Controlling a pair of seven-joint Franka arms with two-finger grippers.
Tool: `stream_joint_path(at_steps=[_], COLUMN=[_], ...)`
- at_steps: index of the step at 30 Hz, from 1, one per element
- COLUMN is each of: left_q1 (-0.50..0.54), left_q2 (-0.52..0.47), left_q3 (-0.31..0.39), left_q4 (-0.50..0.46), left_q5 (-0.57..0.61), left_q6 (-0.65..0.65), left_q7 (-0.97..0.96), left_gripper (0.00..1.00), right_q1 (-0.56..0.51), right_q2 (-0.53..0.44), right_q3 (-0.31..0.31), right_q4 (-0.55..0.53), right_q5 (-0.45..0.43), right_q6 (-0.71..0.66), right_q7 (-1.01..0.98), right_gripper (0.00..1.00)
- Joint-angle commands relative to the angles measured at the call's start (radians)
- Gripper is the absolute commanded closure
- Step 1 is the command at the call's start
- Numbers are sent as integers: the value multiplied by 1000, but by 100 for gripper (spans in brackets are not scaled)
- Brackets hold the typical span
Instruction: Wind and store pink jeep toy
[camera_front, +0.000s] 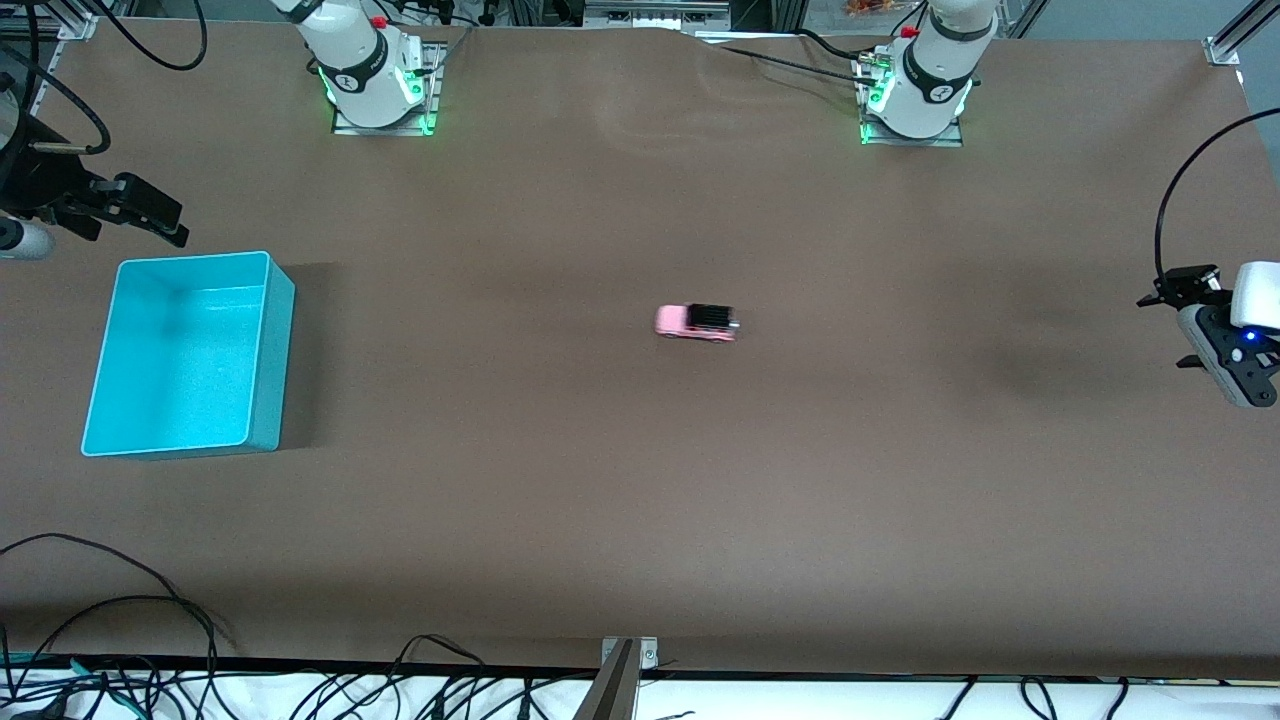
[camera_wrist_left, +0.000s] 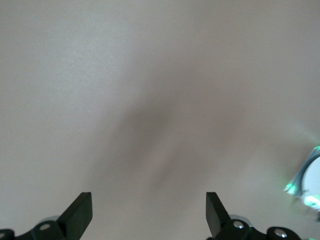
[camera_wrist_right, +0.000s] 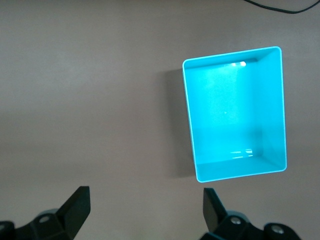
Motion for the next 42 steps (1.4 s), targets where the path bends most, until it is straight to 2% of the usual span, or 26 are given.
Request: stream_joint_path(at_steps=[1, 6, 15, 31, 38, 42], left_q1=[2, 2, 2, -13, -84, -191], left_q2=[-25, -25, -29, -88, -143, -167], left_q3=[-56, -84, -85, -81, -41, 74], left_q4=[58, 91, 112, 108, 78, 77], left_q5=[27, 31, 31, 36, 34, 19], left_q6=[-122, -170, -179, -185, -181, -178], left_q7=[-152, -274, -472, -580, -587, -599], left_gripper=[0, 0, 0, 0, 0, 0], right_q1=[-4, -4, -4, -4, -9, -12], right_q2=[3, 3, 3, 5, 9, 15], right_q3=[14, 14, 12, 9, 6, 3], right_q4=[27, 27, 27, 27, 27, 27], right_q5=[15, 15, 15, 15, 15, 15], right_q6=[-27, -30, -30, -32, -30, -30], right_q7=[11, 11, 9, 9, 9, 8], right_gripper=[0, 0, 0, 0, 0, 0])
